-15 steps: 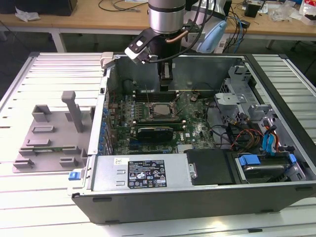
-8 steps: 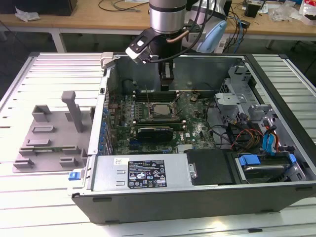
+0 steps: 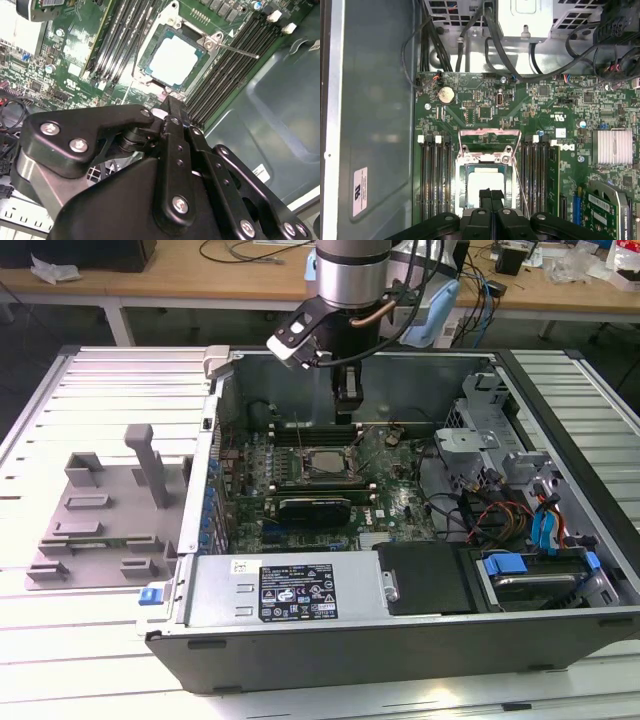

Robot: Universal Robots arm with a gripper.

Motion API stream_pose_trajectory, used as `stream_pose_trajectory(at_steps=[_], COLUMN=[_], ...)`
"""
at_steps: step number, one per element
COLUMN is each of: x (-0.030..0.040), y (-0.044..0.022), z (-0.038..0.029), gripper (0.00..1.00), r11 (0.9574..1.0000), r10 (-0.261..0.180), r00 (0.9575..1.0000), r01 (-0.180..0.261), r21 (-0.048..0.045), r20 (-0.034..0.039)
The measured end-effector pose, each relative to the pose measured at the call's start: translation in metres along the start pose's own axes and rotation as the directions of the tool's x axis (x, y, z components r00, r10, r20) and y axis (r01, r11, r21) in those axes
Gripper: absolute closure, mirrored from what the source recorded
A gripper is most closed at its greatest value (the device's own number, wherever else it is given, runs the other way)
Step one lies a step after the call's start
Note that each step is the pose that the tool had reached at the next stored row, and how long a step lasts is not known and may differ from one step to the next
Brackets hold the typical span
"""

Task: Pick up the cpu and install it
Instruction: 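Close the cpu cover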

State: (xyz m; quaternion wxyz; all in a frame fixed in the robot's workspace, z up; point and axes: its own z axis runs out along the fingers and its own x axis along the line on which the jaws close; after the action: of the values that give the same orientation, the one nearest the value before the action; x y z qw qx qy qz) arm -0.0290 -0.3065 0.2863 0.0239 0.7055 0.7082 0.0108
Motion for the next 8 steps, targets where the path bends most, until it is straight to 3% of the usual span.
stream_pose_trajectory(at_steps=[8], x=[-0.0001], y=[0.0187], z=[0.0009], gripper=[0.89], r11=[1.0], r10=[0.0], r00=[1.0], r01=[0.0], r21=[0.0], r20=[-0.0001])
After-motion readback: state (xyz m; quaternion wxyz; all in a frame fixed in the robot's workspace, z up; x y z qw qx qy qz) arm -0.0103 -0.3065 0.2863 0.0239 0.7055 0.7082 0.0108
